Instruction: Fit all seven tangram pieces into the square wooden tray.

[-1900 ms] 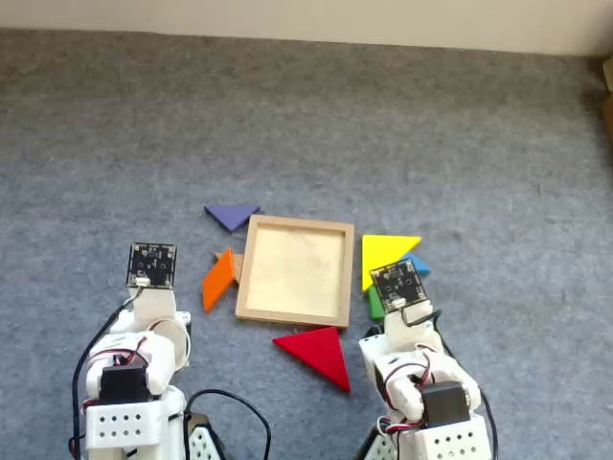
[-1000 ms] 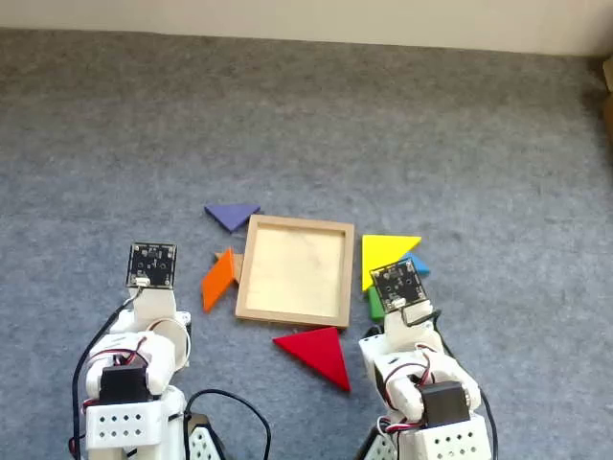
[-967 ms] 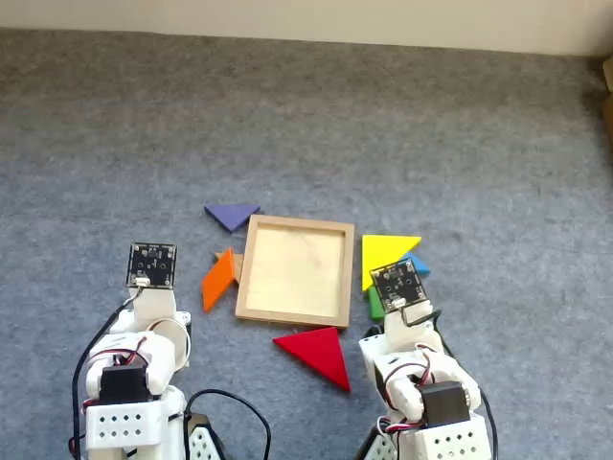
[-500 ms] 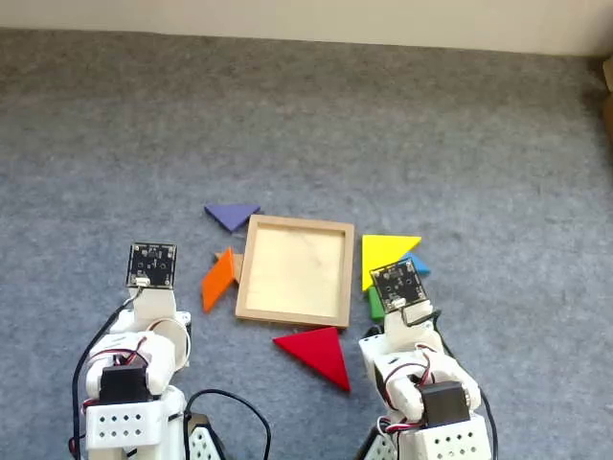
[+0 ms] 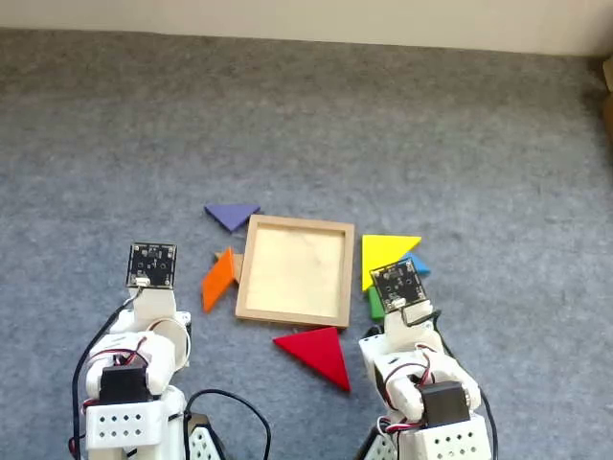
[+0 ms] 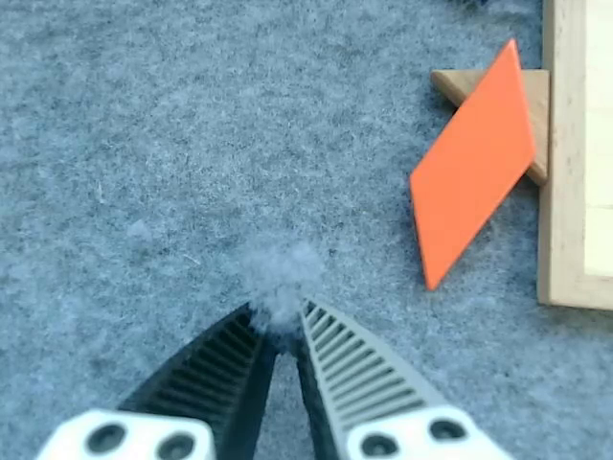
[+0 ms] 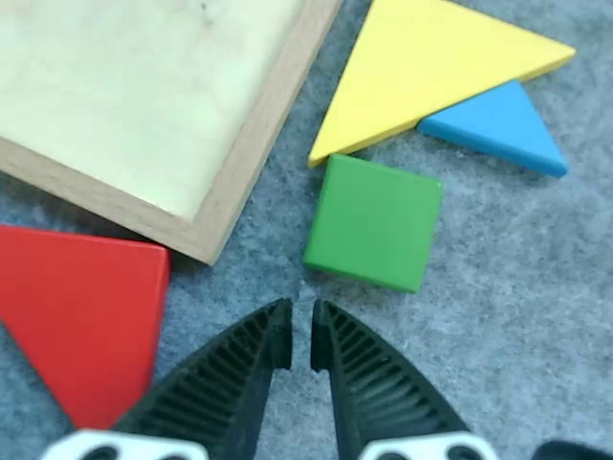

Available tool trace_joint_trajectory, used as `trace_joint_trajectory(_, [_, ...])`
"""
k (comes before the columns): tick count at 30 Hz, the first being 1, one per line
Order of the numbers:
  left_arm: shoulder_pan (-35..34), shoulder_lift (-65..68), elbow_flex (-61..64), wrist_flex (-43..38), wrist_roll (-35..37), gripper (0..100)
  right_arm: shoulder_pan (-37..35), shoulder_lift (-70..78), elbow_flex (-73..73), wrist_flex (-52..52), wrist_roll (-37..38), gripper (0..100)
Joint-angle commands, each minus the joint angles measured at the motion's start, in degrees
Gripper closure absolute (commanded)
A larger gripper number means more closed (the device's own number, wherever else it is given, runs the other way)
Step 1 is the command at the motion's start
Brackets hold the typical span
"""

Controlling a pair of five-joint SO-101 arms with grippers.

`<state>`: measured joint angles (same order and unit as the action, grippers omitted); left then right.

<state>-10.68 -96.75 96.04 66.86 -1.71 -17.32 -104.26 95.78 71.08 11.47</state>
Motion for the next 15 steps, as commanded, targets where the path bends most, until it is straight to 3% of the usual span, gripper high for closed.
trace_joint_trajectory(1, [0.3, -0.6, 1.5, 0.2, 0.2, 100, 1.9, -0.3, 7.9, 1.0, -0.2, 94.6])
trace_joint_trajectory(8, [0.3, -0.6, 1.5, 0.2, 0.2, 100, 20.3, -0.3, -7.1, 1.3, -0.5, 94.6])
trace_joint_trajectory(15, [0.3, -0.6, 1.5, 0.2, 0.2, 100, 26.2, 0.2, -19.2, 1.3, -0.5, 94.7])
